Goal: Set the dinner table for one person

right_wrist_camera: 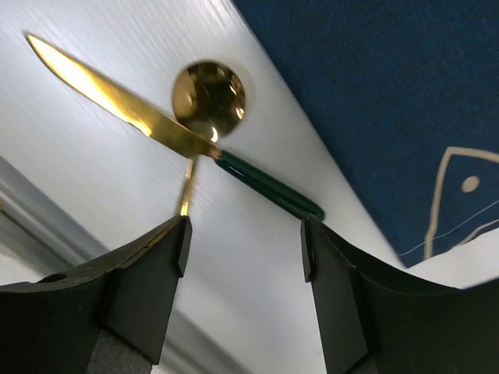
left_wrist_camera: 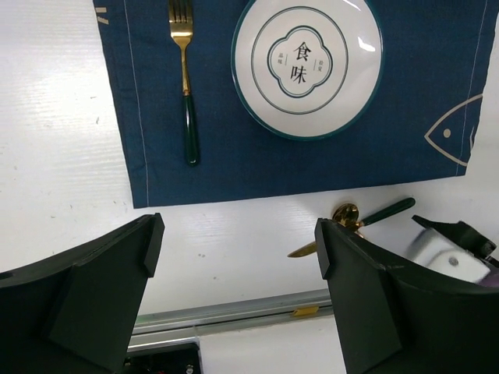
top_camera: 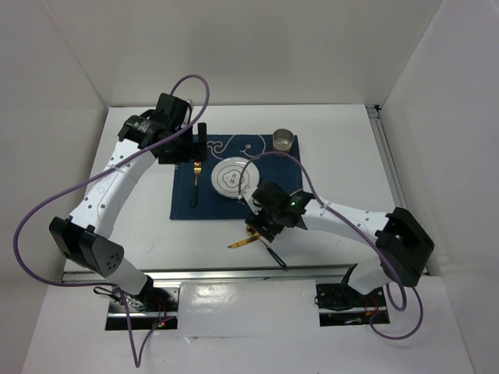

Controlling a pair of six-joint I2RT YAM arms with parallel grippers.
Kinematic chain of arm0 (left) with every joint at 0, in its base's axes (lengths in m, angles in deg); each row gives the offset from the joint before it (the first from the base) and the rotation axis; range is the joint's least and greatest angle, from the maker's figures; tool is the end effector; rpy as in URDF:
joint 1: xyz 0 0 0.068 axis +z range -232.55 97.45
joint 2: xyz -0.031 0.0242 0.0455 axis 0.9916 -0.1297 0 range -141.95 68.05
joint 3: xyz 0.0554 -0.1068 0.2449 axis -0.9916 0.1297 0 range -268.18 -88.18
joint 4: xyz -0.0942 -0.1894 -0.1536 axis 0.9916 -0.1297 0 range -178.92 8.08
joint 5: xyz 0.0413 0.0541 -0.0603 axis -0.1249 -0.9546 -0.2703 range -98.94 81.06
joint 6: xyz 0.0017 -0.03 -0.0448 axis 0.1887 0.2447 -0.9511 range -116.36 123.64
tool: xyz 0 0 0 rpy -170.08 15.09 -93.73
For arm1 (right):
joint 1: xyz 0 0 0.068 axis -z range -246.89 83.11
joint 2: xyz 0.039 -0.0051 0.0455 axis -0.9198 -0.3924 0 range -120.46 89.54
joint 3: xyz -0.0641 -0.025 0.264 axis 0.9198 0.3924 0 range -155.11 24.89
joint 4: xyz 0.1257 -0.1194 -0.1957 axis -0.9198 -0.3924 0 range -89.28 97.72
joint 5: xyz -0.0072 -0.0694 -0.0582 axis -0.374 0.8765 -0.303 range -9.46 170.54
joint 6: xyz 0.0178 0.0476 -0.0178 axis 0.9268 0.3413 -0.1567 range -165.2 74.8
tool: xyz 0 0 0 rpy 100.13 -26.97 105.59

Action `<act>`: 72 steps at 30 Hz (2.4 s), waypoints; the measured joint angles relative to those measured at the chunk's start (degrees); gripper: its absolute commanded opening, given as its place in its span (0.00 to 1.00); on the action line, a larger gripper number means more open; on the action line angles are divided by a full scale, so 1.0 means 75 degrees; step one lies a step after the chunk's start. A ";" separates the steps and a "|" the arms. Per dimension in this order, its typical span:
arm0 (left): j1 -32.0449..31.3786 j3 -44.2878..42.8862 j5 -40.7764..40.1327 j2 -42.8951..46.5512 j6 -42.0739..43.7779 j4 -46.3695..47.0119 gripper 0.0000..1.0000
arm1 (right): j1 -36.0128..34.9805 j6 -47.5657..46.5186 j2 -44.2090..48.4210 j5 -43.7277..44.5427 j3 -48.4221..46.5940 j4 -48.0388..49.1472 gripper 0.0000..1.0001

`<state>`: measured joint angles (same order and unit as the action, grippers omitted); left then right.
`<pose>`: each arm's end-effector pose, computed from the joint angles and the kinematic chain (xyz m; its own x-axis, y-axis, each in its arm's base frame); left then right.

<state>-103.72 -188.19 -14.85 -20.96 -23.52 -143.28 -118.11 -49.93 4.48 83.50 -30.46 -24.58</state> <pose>0.2943 -0.1101 0.3988 -0.7750 -0.1867 -0.6038 -0.0627 0.9734 -0.2205 0.1838 0.2258 0.2106 -0.4883 -0.7391 -0.4640 -0.8062 0.5855 -0.0843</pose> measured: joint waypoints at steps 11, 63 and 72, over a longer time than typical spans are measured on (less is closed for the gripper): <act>0.0047 0.0000 -0.0131 0.0000 0.0000 -0.0006 0.98 | 0.1067 -0.2515 0.0775 -0.0927 0.1384 0.1644 0.66; 0.0236 0.0044 -0.0376 0.0038 0.0000 -0.0050 0.98 | 0.1399 -0.4007 -0.0731 -0.1967 0.1239 0.2413 0.06; 0.0254 0.0122 -0.0376 0.0070 0.0000 -0.0067 0.98 | 0.1236 -0.4048 -0.0172 -0.1848 0.0717 0.1332 0.02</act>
<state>-101.81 -187.27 -17.67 -20.43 -23.52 -143.79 -108.85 -80.29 3.19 69.64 -25.08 -14.59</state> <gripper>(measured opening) 0.980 0.290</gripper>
